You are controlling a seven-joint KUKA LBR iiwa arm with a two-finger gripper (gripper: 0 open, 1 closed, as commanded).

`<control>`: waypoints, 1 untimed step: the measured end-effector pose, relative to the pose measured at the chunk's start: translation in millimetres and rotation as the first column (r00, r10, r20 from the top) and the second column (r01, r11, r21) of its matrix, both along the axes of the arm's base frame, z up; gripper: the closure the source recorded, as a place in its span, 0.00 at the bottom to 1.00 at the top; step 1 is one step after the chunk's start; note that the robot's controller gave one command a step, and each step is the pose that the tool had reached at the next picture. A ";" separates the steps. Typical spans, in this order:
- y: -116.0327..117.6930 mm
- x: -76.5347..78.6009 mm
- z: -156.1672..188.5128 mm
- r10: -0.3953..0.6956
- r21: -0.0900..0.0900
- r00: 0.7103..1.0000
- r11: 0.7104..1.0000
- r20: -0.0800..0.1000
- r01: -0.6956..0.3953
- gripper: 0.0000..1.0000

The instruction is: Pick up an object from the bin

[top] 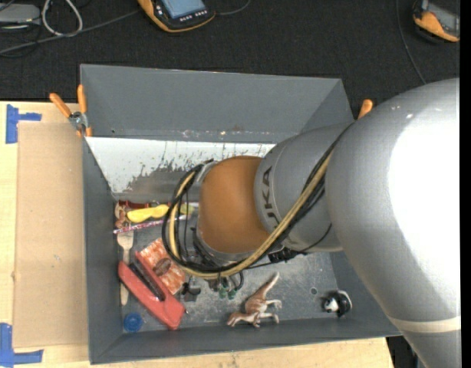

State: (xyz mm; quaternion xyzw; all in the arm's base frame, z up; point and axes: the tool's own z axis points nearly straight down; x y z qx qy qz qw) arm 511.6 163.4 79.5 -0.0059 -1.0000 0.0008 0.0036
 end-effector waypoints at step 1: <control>6.4 2.7 71.5 -0.012 0.000 1.000 1.000 -0.004 0.012 1.00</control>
Offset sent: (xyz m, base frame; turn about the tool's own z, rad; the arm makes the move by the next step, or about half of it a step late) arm 0.0265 0.0252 0.2466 -0.0604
